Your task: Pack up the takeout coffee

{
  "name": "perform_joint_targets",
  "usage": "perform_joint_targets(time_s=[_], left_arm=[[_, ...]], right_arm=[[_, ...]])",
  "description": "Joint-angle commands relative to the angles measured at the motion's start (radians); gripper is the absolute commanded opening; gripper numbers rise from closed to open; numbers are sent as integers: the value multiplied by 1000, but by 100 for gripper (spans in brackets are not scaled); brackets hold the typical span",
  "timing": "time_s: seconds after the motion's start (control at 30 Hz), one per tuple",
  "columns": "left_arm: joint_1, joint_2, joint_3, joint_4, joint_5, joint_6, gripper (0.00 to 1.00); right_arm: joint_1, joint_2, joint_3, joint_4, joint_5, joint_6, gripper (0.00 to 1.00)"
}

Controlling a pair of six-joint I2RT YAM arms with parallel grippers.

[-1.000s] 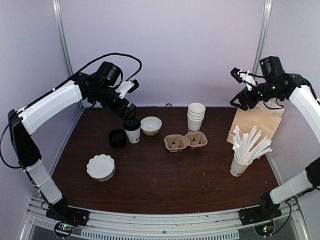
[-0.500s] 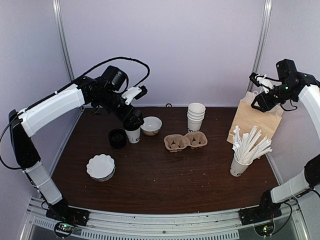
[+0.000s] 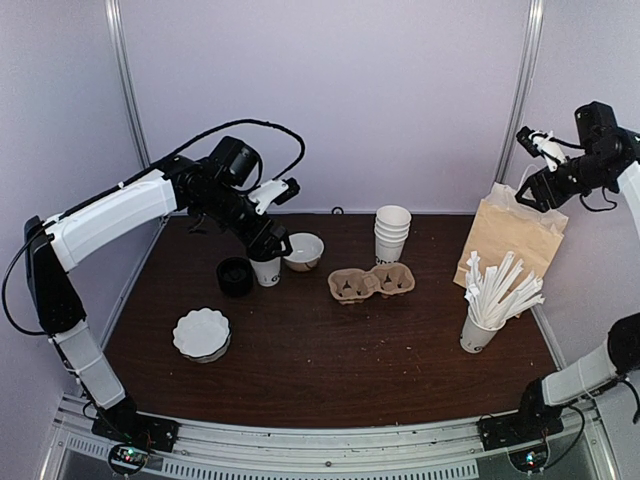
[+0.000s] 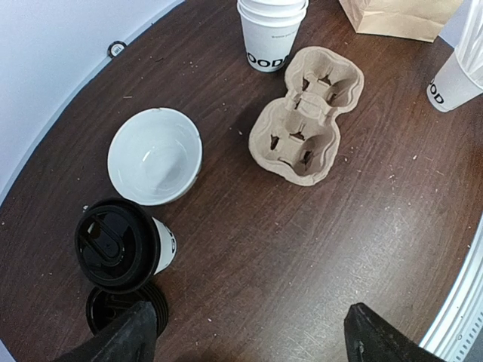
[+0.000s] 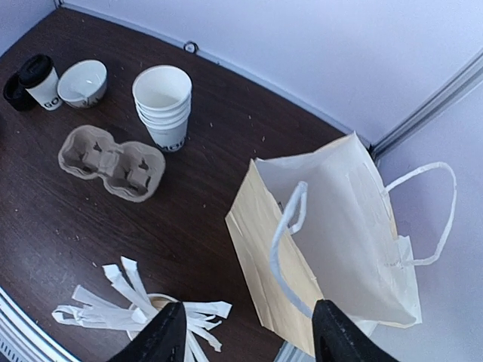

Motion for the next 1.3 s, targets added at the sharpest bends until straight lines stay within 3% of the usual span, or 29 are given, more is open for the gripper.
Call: perform_joint_targets(time_s=[0.0, 0.13, 0.27, 0.5, 0.93, 1.13, 1.27], left_arm=[[-4, 3, 5, 22, 34, 3, 90], [-15, 5, 5, 16, 34, 12, 89], [-22, 7, 5, 11, 30, 14, 89], [-31, 7, 4, 10, 30, 17, 89], [-45, 17, 8, -2, 41, 23, 89], [-45, 23, 14, -8, 43, 22, 89], [-47, 21, 15, -11, 43, 23, 89]], right_arm=[[-46, 137, 65, -103, 71, -21, 65], [-50, 203, 98, -149, 88, -56, 69], [-55, 254, 118, -160, 103, -69, 67], [-61, 313, 123, -174, 83, -122, 44], [-60, 302, 124, -152, 120, -137, 44], [-61, 333, 87, -173, 106, -158, 24], [-60, 337, 67, -151, 108, -162, 22]])
